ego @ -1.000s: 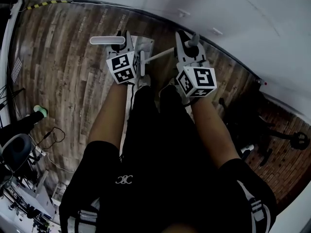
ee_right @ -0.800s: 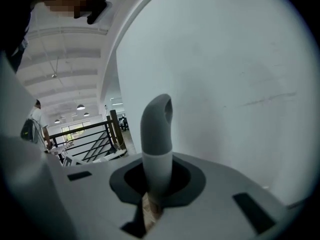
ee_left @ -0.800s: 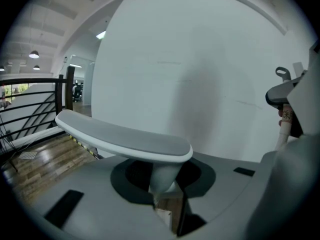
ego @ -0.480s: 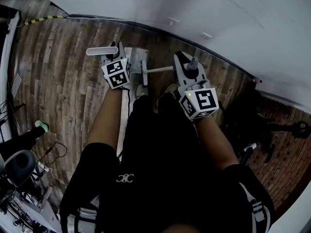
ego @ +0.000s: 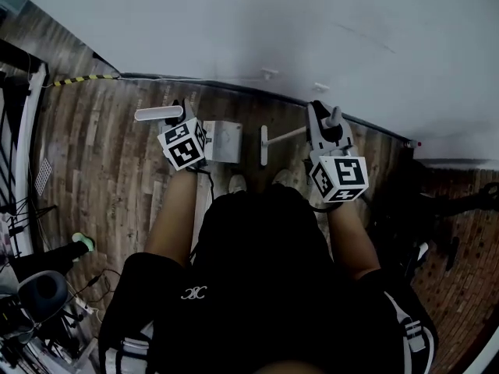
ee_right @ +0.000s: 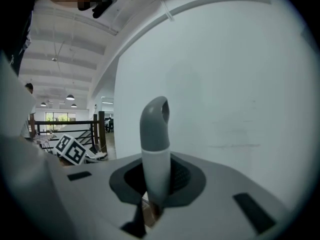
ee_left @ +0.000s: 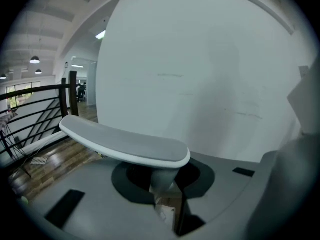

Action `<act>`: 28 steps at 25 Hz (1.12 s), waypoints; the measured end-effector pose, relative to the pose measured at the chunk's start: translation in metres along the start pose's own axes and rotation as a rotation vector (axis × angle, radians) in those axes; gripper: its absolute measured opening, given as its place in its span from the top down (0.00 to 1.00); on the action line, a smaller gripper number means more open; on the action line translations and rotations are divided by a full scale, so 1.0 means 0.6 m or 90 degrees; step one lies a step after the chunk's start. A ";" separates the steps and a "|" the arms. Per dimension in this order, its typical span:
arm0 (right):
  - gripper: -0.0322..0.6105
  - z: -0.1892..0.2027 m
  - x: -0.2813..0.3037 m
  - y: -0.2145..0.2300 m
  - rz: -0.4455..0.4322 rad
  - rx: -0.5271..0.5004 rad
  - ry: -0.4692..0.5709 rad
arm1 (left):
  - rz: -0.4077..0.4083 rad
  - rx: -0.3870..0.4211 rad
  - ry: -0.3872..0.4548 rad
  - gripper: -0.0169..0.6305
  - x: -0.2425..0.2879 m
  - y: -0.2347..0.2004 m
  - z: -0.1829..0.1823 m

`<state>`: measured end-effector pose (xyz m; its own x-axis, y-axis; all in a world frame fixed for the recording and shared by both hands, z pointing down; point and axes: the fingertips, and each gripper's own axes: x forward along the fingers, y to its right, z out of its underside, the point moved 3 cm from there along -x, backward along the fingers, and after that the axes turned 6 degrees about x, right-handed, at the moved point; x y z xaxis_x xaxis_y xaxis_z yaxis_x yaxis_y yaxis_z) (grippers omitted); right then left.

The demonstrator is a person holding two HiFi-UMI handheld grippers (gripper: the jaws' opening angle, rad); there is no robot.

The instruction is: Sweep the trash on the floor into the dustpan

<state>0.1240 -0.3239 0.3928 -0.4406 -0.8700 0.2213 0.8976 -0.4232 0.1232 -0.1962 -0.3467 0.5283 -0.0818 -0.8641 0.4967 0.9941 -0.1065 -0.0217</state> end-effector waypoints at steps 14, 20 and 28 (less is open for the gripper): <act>0.89 -0.037 0.003 0.066 0.109 -0.001 0.029 | 0.085 0.067 0.126 0.86 -0.095 0.067 -0.187; 0.89 -0.032 0.004 0.064 0.115 0.013 0.023 | 0.114 0.100 0.125 0.87 -0.092 0.087 -0.189; 0.89 -0.023 0.006 0.056 0.103 0.016 0.017 | 0.136 0.099 0.136 0.87 -0.091 0.101 -0.192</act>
